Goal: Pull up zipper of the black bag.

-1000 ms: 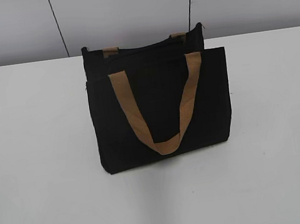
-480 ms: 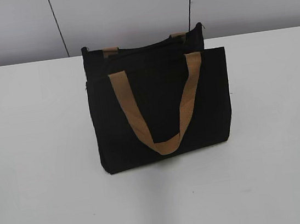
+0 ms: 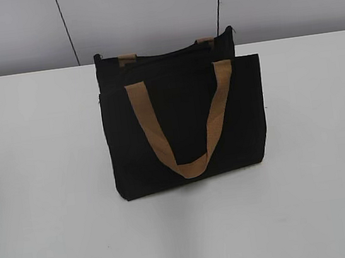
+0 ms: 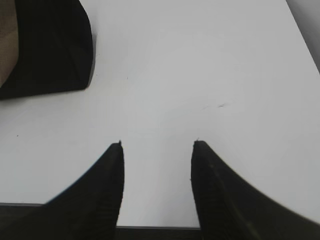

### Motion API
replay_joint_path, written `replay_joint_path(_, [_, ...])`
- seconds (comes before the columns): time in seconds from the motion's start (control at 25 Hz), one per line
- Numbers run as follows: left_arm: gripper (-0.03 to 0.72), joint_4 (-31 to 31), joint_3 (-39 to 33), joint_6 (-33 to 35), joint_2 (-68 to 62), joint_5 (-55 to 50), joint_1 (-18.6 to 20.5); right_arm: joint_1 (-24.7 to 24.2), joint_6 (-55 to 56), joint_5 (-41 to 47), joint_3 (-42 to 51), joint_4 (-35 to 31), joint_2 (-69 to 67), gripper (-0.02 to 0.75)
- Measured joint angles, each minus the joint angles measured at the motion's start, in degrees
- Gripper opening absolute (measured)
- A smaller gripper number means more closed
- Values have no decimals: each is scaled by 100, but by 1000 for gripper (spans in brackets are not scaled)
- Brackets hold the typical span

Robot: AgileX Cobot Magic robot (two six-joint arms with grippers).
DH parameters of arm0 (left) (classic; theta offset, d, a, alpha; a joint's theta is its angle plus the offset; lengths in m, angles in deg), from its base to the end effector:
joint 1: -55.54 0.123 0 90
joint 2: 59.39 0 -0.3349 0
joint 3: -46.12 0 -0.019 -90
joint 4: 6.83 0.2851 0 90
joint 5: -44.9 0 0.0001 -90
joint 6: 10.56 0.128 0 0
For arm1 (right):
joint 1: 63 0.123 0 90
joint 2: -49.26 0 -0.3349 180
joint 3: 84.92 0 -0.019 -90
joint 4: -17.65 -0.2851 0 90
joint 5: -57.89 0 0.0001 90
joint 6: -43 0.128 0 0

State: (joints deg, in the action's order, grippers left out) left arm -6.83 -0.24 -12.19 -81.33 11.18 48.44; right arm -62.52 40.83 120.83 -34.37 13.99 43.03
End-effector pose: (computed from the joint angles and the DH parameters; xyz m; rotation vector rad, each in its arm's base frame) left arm 0.0718 -0.0089 0.3444 0.0850 1.7799 -0.1098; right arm 0.0061 0.0073 0.2681 -0.0524 2.0876 0.0592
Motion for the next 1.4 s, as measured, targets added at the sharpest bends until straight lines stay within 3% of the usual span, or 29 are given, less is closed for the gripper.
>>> replay_joint_path(0.28, [244, -136, -72, 0, -1196, 1291, -581, 0, 0, 0, 0, 0, 0, 347])
replay_joint_path(0.48, [244, -601, -640, 5, -2246, 2857, -761, 0, 0, 0, 0, 0, 0, 347])
replay_joint_path(0.68, [244, -674, -1200, 5, -3206, 4425, -910, 0, 0, 0, 0, 0, 0, 347])
replay_joint_path(0.84, [248, -303, -1354, 5, -4195, 5318, -954, 0, 0, 0, 0, 0, 0, 347])
replay_joint_path(1.0, [266, 452, -1366, -8, -5137, 6178, -959, 0, 0, 0, 0, 0, 0, 347])
replay_joint_path(1.12, [286, 879, -1366, -319, -5899, 6864, -965, 0, 0, 0, 0, 0, 0, 347])
replay_joint_path(1.4, [327, 1782, -1361, -511, -8014, 9087, -965, 0, 0, 0, 0, 0, 0, 347])
